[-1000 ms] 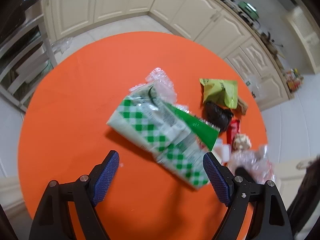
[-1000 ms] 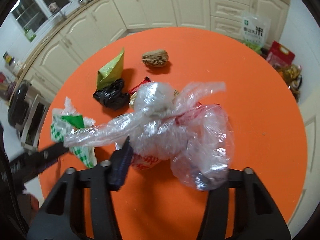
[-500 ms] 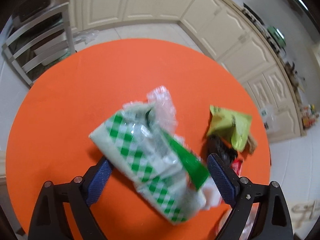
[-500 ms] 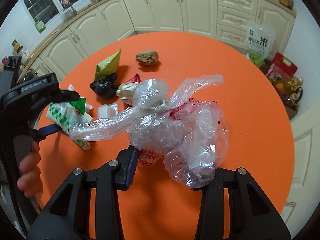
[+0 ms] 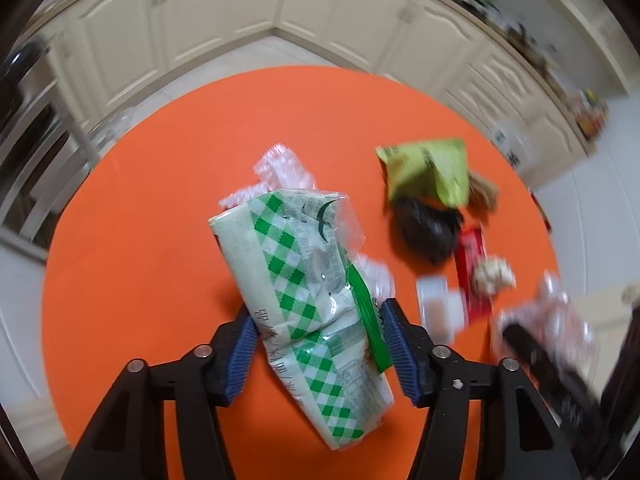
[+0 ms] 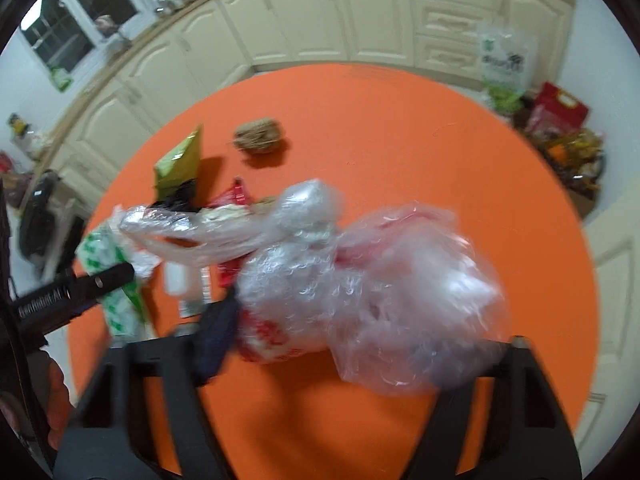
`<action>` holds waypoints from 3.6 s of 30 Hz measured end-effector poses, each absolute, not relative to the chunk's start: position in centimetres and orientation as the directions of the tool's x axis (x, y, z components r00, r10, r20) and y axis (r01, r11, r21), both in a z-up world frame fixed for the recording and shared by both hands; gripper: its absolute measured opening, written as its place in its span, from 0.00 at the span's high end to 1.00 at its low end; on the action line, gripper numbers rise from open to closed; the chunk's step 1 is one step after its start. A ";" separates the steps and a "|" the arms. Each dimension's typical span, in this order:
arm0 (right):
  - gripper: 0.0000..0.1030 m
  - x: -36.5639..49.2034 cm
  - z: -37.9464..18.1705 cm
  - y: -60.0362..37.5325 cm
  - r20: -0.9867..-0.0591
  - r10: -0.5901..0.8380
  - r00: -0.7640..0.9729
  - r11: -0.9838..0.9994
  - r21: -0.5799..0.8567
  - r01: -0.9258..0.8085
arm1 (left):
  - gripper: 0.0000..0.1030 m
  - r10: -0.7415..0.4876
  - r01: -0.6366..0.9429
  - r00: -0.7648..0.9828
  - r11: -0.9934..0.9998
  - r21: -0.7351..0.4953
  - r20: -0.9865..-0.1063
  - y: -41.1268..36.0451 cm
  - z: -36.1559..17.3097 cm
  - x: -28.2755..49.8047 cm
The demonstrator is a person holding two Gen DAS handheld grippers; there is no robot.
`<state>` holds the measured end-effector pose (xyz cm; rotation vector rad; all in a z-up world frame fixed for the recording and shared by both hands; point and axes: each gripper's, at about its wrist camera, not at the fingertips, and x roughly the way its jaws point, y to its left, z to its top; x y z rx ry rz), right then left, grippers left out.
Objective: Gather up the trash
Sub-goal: 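Grasp the large clear plastic bag with the right tool while the left tool grasps the green-checked wrapper, then hold the bag in the right tool while the left tool lifts the wrapper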
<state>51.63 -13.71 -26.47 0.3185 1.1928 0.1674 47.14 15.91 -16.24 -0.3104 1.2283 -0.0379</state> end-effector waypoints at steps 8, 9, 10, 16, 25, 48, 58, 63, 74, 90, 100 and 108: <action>0.56 47.2 -25.6 -11.4 -0.902 0.257 0.347 0.966 0.248 -0.069 | 0.55 -0.224 0.032 0.303 0.974 -0.225 -0.927 16.2 -15.2 43.3; 0.56 46.4 -25.4 -11.5 -0.906 0.249 0.343 0.968 0.241 -0.068 | 0.55 -0.229 0.056 0.295 0.973 -0.222 -0.928 16.3 -15.0 42.6; 0.56 45.6 -25.2 -11.6 -0.908 0.242 0.341 0.970 0.235 -0.064 | 0.55 -0.234 0.079 0.291 0.972 -0.220 -0.928 16.3 -14.7 41.8; 0.56 40.0 -24.2 -12.3 -0.923 0.204 0.325 0.978 0.208 -0.023 | 0.56 -0.263 0.191 0.233 0.956 -0.221 -0.936 16.7 -13.9 36.4; 0.50 35.5 -23.6 -10.5 -0.938 0.172 0.302 0.983 0.182 0.002 | 0.36 -0.243 0.148 0.162 0.964 -0.220 -0.956 18.7 -13.9 32.4; 0.55 35.0 -24.7 -12.5 -0.908 0.169 0.384 0.932 0.273 0.236 | 0.42 -0.162 -0.077 0.300 0.978 -0.193 -0.940 17.6 -13.4 28.0; 0.57 33.8 -24.2 -12.7 -0.906 0.184 0.382 0.927 0.289 0.237 | 0.73 -0.239 -0.033 0.291 0.965 -0.260 -0.926 18.2 -12.9 28.2; 0.57 32.9 -23.2 -13.0 -0.898 0.177 0.402 0.925 0.291 0.243 | 1.00 -0.278 0.014 0.270 0.958 -0.285 -0.922 16.9 -13.1 28.5; 0.57 31.4 -22.8 -14.2 -0.897 0.176 0.406 0.922 0.295 0.252 | 0.21 -0.386 -0.104 0.237 0.902 -0.419 -0.891 17.0 -14.3 29.2; 0.57 31.6 -24.2 -15.7 -0.883 0.240 0.403 0.915 0.344 0.209 | 0.17 -0.054 -0.155 0.283 0.983 -0.101 -0.958 9.7 -16.0 29.4; 0.57 31.4 -24.6 -16.1 -0.866 0.277 0.416 0.901 0.385 0.201 | 0.46 -0.094 -0.089 0.335 0.987 -0.131 -0.938 10.9 -14.5 27.6; 0.57 31.1 -24.0 -15.9 -0.864 0.269 0.426 0.905 0.378 0.195 | 0.60 -0.120 -0.059 0.351 0.987 -0.150 -0.929 11.9 -13.6 27.2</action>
